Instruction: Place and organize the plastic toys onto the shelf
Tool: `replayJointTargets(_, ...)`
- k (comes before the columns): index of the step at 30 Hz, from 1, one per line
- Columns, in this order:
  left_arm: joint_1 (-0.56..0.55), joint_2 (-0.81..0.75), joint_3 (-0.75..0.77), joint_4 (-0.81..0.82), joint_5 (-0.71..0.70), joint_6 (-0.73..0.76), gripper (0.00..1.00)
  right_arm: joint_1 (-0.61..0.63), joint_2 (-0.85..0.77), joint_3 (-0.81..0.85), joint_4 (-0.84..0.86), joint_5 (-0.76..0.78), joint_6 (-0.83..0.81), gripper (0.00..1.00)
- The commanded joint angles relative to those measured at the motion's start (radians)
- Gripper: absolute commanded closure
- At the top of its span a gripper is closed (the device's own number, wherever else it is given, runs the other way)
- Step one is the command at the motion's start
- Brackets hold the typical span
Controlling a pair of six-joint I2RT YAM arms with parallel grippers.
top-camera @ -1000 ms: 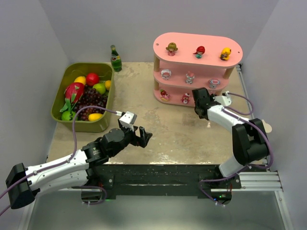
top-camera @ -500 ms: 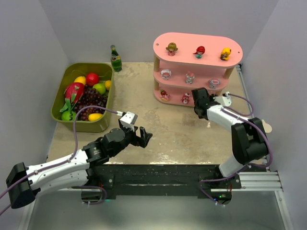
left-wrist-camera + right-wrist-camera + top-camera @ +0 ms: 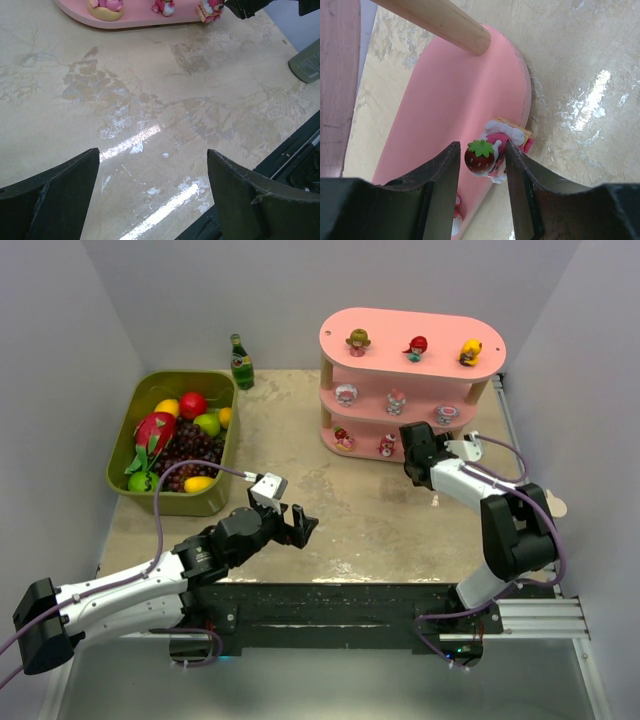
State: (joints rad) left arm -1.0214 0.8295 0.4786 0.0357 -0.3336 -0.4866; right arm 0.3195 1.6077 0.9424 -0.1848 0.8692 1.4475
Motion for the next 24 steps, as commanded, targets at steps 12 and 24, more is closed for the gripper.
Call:
replayJointTargets(12,0.001,0.0,-0.001,0.033,-0.012,0.014,0.07,-0.004,0.014,0.041,0.021,0.027,0.057,0.49)
replayJointTargets(24,0.001,-0.007,-0.002,0.032,-0.01,0.013,0.07,-0.005,0.06,-0.03,0.18,-0.015,0.091,0.63)
